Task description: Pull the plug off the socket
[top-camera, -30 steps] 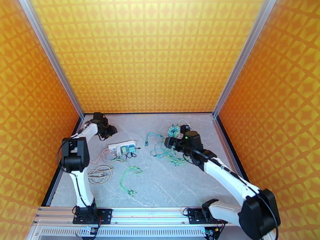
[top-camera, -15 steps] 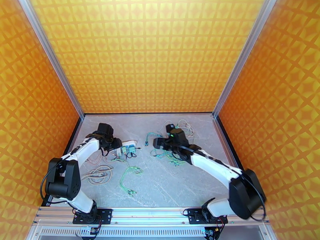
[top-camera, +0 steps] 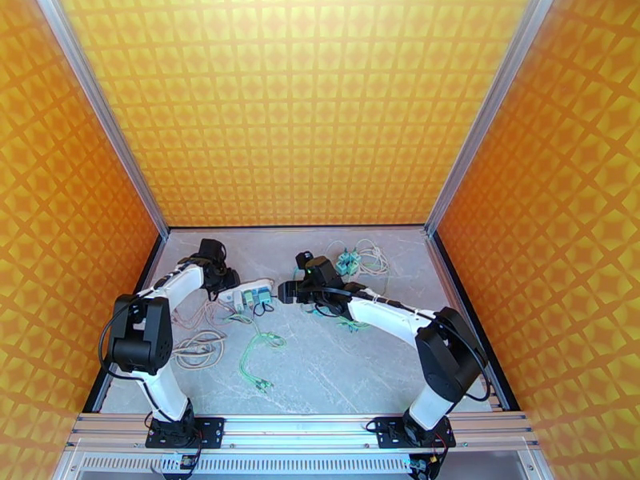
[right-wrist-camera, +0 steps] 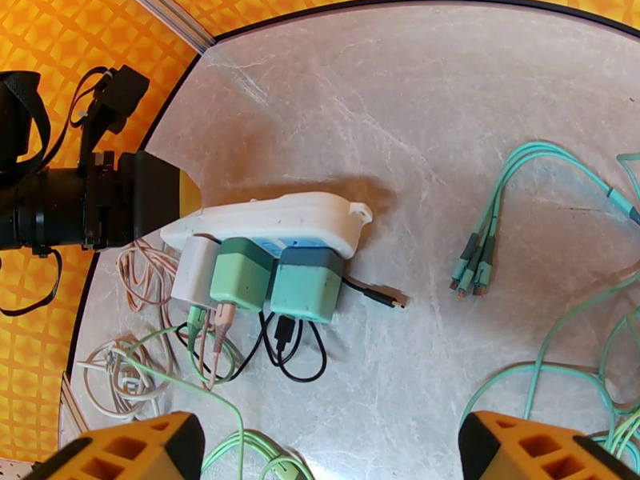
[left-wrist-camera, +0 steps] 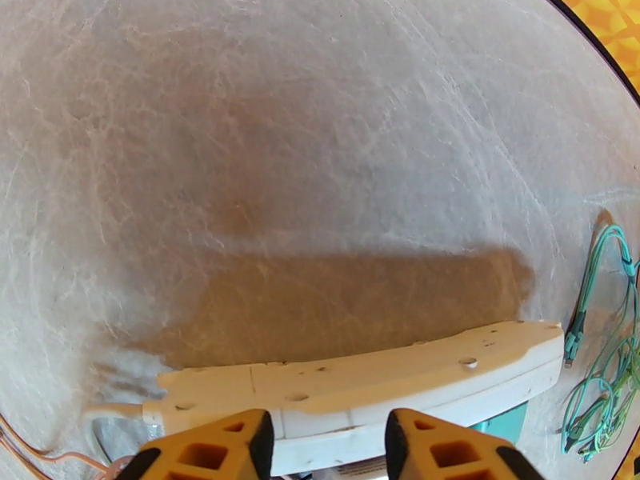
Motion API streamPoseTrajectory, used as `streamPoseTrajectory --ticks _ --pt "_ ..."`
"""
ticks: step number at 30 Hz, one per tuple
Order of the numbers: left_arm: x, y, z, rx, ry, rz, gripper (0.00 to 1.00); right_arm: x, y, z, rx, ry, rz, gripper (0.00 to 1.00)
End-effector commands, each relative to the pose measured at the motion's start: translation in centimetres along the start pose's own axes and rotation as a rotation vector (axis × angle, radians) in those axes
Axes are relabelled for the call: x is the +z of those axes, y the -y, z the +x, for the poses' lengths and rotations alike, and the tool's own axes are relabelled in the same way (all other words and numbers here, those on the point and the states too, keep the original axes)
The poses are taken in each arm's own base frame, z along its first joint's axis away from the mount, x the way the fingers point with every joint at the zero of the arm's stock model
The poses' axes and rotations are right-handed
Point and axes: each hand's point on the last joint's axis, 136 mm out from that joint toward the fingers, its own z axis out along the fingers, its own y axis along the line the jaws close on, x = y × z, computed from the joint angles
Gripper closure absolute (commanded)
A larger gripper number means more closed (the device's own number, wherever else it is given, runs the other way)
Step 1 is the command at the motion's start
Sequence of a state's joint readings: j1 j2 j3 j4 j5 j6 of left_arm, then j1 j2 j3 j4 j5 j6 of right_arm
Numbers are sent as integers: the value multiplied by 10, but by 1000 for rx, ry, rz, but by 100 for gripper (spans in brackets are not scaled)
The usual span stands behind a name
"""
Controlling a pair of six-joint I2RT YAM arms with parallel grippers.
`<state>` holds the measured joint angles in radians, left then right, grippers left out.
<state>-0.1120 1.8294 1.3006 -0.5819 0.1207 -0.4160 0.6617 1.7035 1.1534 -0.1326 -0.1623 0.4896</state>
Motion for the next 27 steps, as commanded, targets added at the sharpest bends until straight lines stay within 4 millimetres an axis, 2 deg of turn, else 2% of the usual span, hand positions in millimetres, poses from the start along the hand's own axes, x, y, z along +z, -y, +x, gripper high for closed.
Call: streamPoseTrajectory --ticks 1,4,10,13,16,22,27 --pt "6 -6 1 -10 -22 -26 58 4 -6 -4 -4 -5 -19 10" --pt "6 -6 -1 -4 -33 -34 58 6 -6 -2 0 -13 -23 10" --pt "-25 -2 -6 0 1 -26 58 8 -6 2 4 -18 -29 10" --pt "-27 -3 1 -10 -3 -21 59 9 -7 1 11 -19 -32 10" --pt "-13 -7 8 -18 -34 -33 61 7 -8 0 17 -15 -36 10" --pt "15 -7 -2 -33 -67 -32 66 1 -5 8 6 -27 -14 10" --pt "33 -13 3 -47 -103 -47 66 -2 -1 11 8 -24 0 10"
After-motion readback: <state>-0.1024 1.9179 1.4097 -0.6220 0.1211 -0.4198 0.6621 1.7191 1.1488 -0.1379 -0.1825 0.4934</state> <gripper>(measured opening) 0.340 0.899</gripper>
